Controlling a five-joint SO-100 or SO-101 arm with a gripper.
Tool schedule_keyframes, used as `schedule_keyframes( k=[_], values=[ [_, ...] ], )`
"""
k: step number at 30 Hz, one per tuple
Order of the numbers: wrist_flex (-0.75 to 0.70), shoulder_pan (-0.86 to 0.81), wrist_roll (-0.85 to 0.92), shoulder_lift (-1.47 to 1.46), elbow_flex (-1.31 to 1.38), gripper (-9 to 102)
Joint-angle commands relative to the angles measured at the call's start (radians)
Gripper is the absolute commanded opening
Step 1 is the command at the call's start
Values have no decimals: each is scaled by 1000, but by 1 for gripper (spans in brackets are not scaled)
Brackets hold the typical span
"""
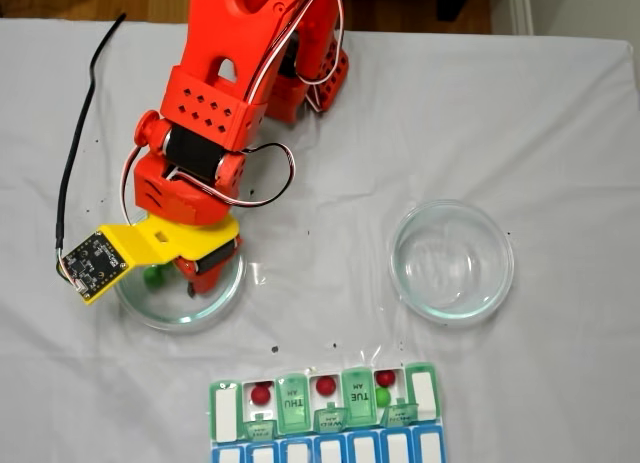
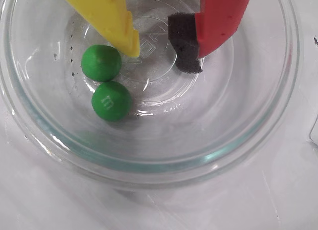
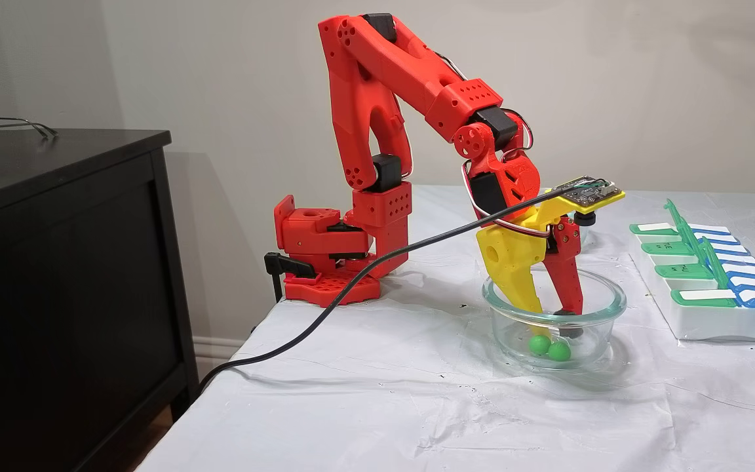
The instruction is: Sort medicines into box.
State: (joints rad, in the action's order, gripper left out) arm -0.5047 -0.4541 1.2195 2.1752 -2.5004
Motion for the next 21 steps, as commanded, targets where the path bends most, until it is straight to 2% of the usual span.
schedule_keyframes(
  k=[1, 6, 13, 21],
  values=[
    [3, -23, -2, 41, 101, 14],
    [-28, -21, 0, 75, 84, 15],
    [-204, -11, 67, 71, 126, 16],
    [-258, -66, 135, 6, 236, 16]
  ],
)
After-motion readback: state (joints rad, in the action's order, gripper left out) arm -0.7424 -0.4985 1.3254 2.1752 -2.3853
